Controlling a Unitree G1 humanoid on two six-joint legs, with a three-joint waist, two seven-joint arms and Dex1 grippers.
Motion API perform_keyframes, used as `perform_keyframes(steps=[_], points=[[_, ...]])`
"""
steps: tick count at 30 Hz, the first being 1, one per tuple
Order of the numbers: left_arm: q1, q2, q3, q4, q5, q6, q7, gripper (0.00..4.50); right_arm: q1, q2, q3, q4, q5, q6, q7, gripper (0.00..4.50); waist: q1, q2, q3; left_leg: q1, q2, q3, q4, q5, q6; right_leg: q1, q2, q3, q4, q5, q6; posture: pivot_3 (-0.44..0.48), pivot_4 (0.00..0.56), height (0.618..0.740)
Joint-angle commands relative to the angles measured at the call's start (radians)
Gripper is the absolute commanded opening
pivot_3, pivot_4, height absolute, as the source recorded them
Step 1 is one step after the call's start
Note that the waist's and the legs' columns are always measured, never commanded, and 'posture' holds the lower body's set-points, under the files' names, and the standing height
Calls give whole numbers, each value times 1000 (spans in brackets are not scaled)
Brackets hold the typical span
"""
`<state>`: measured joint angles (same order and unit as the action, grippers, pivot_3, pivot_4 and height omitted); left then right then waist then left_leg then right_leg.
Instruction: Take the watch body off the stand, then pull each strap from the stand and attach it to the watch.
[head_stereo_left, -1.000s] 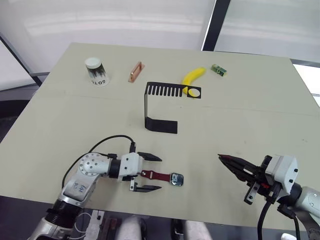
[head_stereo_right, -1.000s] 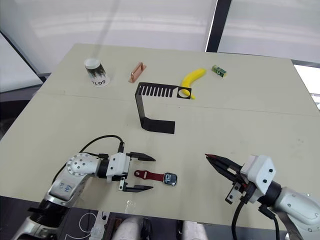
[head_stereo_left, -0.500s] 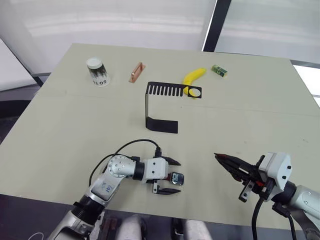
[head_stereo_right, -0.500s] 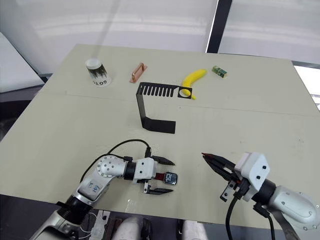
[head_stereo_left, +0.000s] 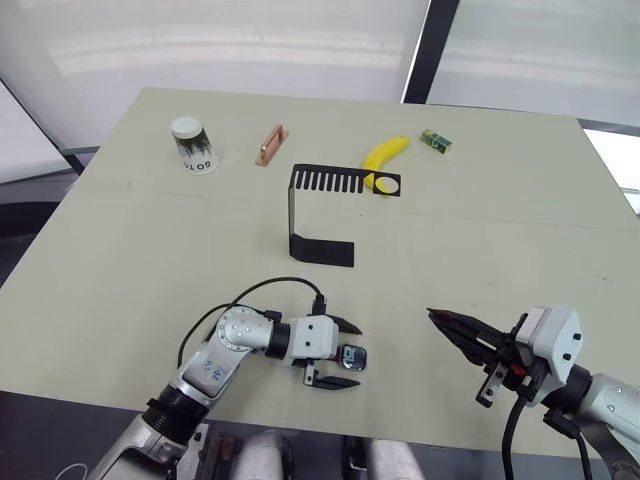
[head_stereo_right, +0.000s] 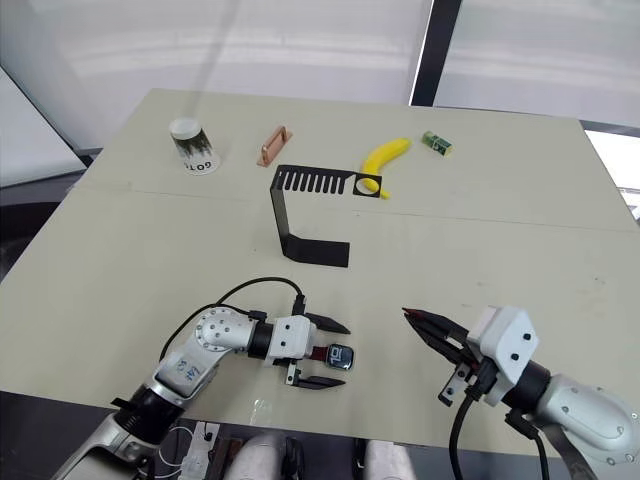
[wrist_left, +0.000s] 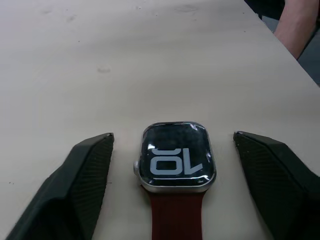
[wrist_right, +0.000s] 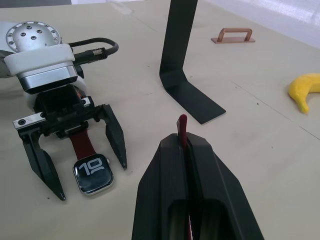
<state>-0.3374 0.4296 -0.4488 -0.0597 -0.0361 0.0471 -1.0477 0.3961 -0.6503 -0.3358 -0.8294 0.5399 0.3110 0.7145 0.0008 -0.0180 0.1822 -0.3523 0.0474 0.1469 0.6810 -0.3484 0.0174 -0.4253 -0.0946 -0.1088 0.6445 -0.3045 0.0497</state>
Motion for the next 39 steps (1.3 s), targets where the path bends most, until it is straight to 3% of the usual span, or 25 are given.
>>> perform_keyframes(steps=[1, 3, 8, 11, 21, 28, 33, 39], points=[[36, 5, -28, 78, 66, -5, 46, 2264, 17, 9, -29, -54, 11, -7, -22, 0, 0, 0, -1, 0, 0, 0, 0, 0, 0, 1, 0, 0, 0, 0, 0, 0, 150, 729], [51, 4, -33, 98, 78, -14, 67, 1626, 30, 10, -35, -65, 14, -8, -25, 0, 1, 0, -6, 1, 0, 0, 0, 0, 1, 1, 0, 0, -1, 0, 0, 0, 150, 729], [78, 8, -28, 110, 68, -14, 89, 1635, 56, 12, -52, -87, 24, -5, -26, 0, 2, 3, -15, 4, 0, -1, 0, -2, 2, 5, -1, 0, -3, 0, 0, 0, 150, 729], [69, 6, -16, 111, 42, -3, 80, 1635, 51, 7, -57, -81, 27, -1, -27, 0, 1, 3, -16, 16, 1, -1, -3, -9, 7, 16, 0, 0, -7, 0, 0, 0, 150, 729], [5, -10, 96, 86, -138, 38, 11, 1635, 56, 17, -33, -68, -8, -24, -26, 0, -2, 4, -16, 16, 2, -1, -3, -10, 7, 16, 0, 0, -7, -1, 0, 0, 150, 729], [-25, 41, 244, -10, -537, 430, -185, 1635, 32, 9, -1, -81, -56, -42, -19, 0, -2, 4, -14, 11, 2, -1, -3, -8, 3, 12, 0, -1, -7, -1, 0, 0, 150, 729], [-137, 100, 355, 24, -851, 943, -170, 1635, -30, -24, 72, -158, -116, -23, -41, 0, -2, 4, -10, 10, 1, -1, -2, -7, 2, 12, 0, 0, -7, -2, 2, 0, 150, 729], [-241, 119, 391, 110, -923, 1131, -181, 1635, -116, -75, 133, -218, -151, -4, -64, 0, -2, 3, -8, 9, 0, -2, -1, -7, 1, 12, 0, 0, -7, -3, 4, 0, 150, 729]])
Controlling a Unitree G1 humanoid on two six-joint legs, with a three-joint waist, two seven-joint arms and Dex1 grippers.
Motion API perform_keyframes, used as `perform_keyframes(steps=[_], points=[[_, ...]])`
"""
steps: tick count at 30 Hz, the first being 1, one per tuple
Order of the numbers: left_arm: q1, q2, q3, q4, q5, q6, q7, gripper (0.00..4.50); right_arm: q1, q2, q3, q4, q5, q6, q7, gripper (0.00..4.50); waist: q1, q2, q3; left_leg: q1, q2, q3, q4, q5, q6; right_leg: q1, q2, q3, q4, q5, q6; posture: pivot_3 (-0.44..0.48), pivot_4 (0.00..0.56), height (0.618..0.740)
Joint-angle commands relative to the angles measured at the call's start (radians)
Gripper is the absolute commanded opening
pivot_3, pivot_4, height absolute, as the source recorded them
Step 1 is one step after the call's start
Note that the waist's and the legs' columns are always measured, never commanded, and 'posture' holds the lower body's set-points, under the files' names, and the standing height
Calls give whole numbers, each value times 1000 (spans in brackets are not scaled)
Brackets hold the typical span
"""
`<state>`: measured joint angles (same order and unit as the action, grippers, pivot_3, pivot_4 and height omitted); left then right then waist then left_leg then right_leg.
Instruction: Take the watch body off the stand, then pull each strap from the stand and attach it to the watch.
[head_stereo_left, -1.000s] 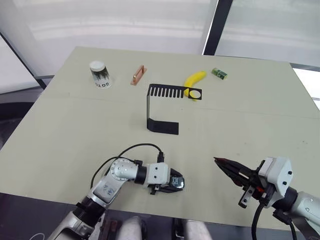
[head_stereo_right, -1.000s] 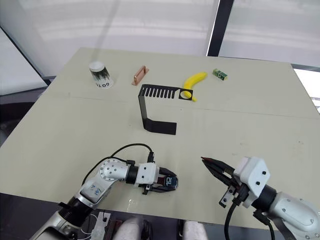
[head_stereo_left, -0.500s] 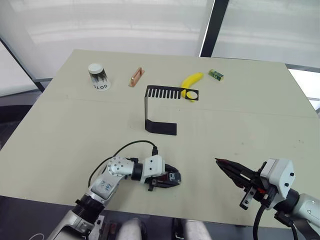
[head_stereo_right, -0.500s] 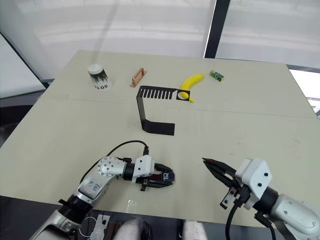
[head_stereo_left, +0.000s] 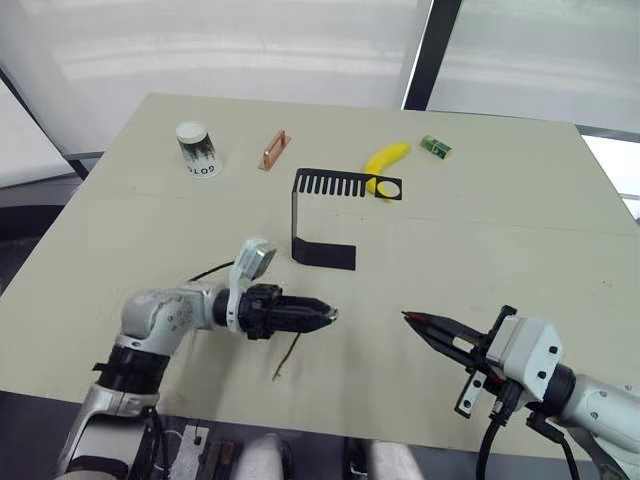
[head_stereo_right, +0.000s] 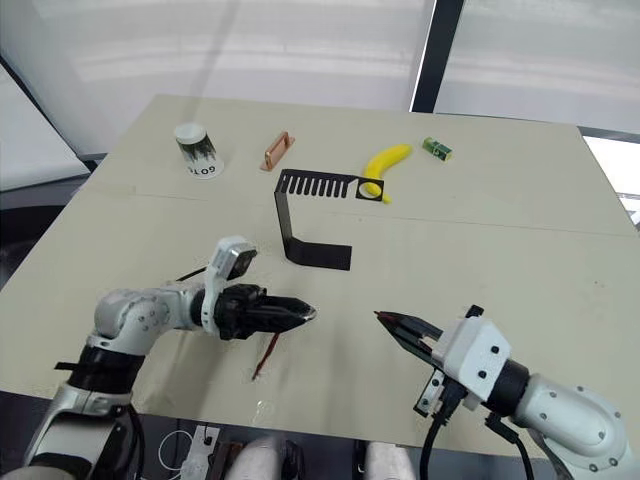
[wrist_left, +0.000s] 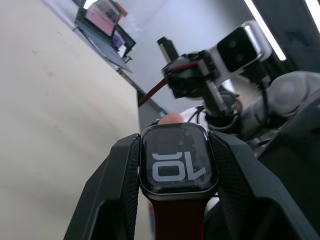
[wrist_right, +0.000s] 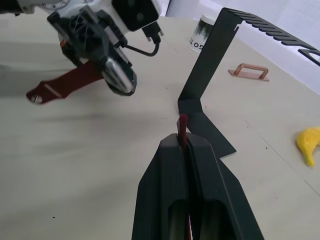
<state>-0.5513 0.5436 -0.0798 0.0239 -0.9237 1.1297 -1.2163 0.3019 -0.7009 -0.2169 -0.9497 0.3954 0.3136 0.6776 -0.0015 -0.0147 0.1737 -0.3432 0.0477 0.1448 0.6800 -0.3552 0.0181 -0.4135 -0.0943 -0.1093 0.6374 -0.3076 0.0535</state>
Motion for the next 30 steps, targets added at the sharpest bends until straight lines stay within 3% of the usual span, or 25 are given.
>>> perform_keyframes(steps=[1, 7, 16, 30], points=[[-36, 4, 24, 37, -33, 53, -16, 1635, -31, -34, 22, -98, -8, -9, -31, 0, 0, 0, 1, 0, 0, 0, 0, 0, 0, 0, 0, 0, 0, 0, 0, 0, 150, 729], [-113, -35, -29, 99, -4, 59, -58, 1635, -106, -115, 117, -98, -59, -20, -66, 0, 2, -2, 3, -3, 0, 0, 2, 0, 0, -2, 0, 0, 0, 0, 0, 0, 150, 729], [-113, -43, -71, 78, 22, 27, -118, 1635, -191, -159, 210, -98, -75, -7, -131, 0, 2, -2, 3, -11, -1, 1, 3, 3, -2, -12, 0, 0, 5, 0, 0, 0, 150, 729], [-68, -111, -78, 20, 113, -147, -60, 1635, -228, -199, 270, -98, -94, -10, -162, 0, 1, -3, 4, -12, -1, 1, 3, 3, -2, -13, 0, 1, 5, 0, 0, 0, 150, 729]])
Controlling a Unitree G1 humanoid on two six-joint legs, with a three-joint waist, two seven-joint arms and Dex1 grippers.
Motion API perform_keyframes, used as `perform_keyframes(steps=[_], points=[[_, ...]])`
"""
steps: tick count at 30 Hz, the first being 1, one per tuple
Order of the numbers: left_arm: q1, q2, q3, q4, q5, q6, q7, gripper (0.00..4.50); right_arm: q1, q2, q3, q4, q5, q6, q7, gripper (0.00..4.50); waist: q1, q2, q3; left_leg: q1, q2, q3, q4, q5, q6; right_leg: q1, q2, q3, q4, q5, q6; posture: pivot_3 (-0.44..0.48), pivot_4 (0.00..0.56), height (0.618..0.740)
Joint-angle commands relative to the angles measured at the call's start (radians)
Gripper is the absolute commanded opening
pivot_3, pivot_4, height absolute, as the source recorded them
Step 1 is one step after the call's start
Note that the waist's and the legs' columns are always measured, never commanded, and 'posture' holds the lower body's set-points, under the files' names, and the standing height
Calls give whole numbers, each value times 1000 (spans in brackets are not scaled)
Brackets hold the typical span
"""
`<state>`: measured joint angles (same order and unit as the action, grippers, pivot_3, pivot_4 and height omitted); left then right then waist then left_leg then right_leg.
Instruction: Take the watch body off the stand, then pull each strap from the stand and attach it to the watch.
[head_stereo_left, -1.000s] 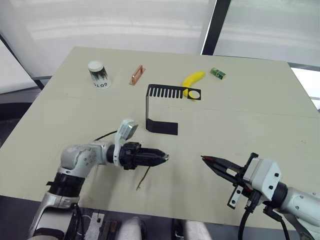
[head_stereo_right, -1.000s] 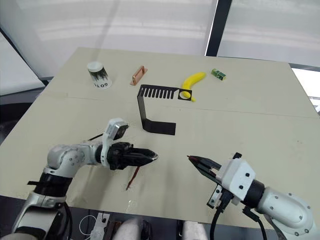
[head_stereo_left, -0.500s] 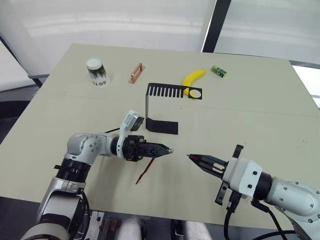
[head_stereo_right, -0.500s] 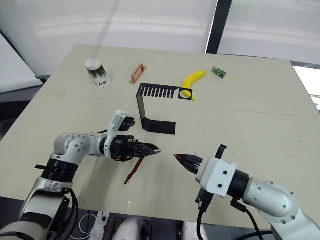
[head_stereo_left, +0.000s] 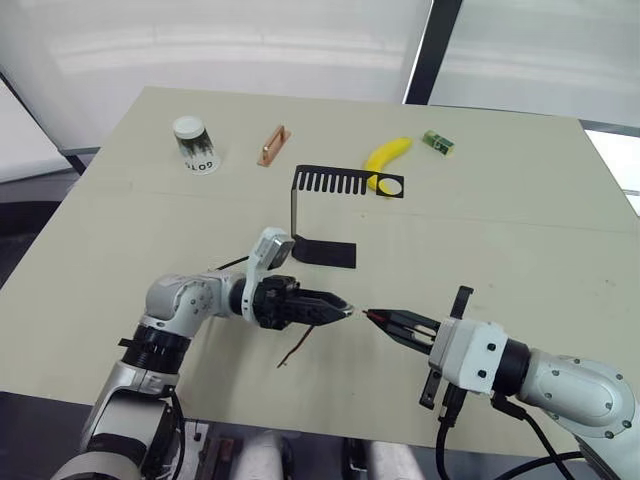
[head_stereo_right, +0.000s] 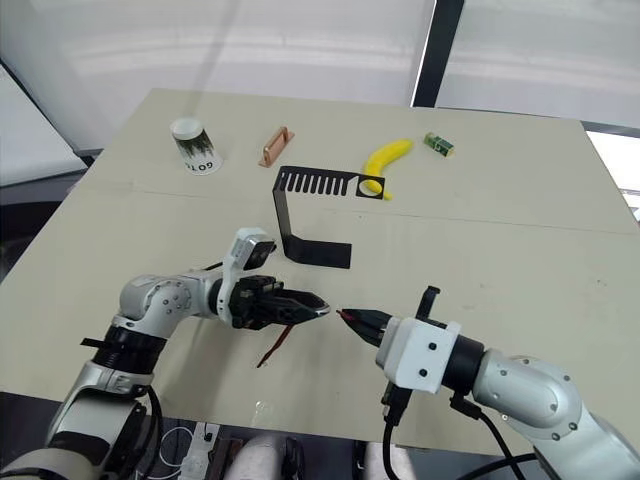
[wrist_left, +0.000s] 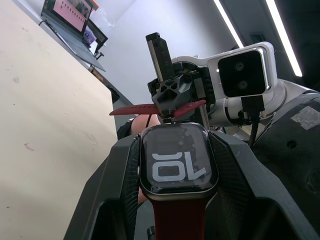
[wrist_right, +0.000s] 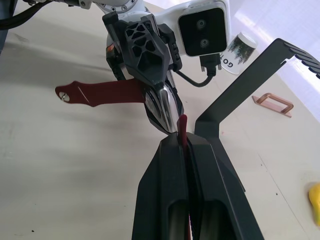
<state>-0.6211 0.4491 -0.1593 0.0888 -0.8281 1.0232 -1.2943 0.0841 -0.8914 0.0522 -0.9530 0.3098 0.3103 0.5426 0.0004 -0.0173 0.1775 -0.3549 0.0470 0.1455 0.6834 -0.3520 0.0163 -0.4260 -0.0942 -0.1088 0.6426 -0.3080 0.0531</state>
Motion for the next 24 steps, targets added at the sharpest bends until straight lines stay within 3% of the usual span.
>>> perform_keyframes(steps=[1, 24], points=[[2, -26, 5, -49, 18, -42, 31, 1635, -10, -10, 4, -94, -11, -6, -28, 0, 0, 0, 0, 0, 0, 0, 0, 0, 0, 0, 0, 0, 0, 0, 0, 0, 150, 729], [15, -73, -3, -46, 77, -95, 96, 1635, 0, -10, 5, -94, -53, 25, -25, 0, -1, 0, 0, 0, 0, 0, 0, 0, 0, 0, 0, 0, 0, 0, 0, 0, 150, 729]])
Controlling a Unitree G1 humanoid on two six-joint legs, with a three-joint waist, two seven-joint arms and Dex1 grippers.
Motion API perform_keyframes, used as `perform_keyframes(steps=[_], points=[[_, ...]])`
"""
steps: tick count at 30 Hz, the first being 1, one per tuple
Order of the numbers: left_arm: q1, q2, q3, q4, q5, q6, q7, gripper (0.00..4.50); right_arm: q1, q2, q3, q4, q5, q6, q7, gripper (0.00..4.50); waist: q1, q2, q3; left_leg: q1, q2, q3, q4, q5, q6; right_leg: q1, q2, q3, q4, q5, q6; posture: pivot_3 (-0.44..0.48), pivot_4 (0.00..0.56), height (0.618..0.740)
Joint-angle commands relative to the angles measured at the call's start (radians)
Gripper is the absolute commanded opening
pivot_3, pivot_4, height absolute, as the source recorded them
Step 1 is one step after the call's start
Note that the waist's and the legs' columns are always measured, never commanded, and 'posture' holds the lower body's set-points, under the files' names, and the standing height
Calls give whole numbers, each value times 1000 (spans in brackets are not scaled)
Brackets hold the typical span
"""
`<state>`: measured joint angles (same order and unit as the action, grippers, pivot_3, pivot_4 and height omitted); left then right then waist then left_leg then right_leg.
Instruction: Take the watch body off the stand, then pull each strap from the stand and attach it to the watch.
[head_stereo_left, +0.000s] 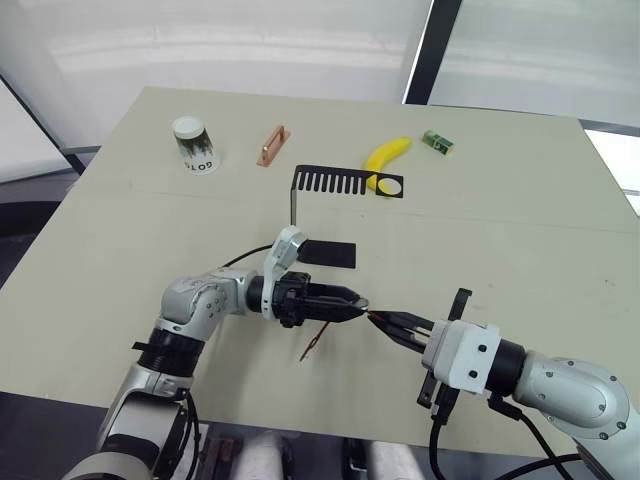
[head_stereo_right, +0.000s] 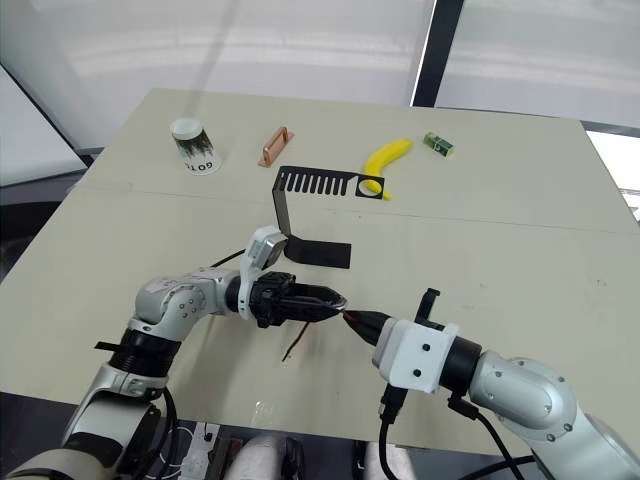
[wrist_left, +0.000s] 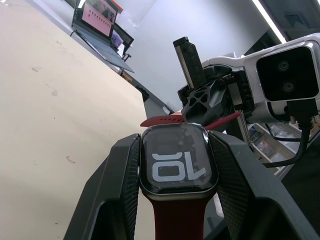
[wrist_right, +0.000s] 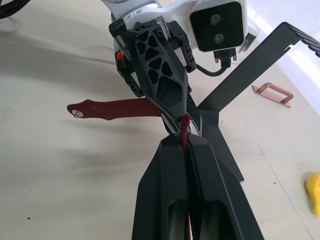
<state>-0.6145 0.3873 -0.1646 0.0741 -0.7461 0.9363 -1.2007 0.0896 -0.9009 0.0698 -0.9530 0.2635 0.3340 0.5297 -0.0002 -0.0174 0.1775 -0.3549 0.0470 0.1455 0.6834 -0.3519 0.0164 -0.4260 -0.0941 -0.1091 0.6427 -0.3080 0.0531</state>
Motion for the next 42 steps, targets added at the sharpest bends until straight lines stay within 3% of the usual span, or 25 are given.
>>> perform_keyframes(steps=[1, 42], points=[[10, -12, 1, -36, -4, -9, 3, 1635, -8, 0, -11, -94, -9, 4, -12, 0, 0, 0, 0, 0, 0, 0, 0, 0, 0, 0, 0, 0, 0, 0, 0, 0, 150, 729], [43, -44, -3, -91, -15, 31, 87, 1635, -99, 18, 86, -94, -106, 120, 3, 0, -1, 0, 0, 0, 0, 0, 0, 0, 0, 0, 0, 0, 1, 0, 0, 0, 150, 729]])
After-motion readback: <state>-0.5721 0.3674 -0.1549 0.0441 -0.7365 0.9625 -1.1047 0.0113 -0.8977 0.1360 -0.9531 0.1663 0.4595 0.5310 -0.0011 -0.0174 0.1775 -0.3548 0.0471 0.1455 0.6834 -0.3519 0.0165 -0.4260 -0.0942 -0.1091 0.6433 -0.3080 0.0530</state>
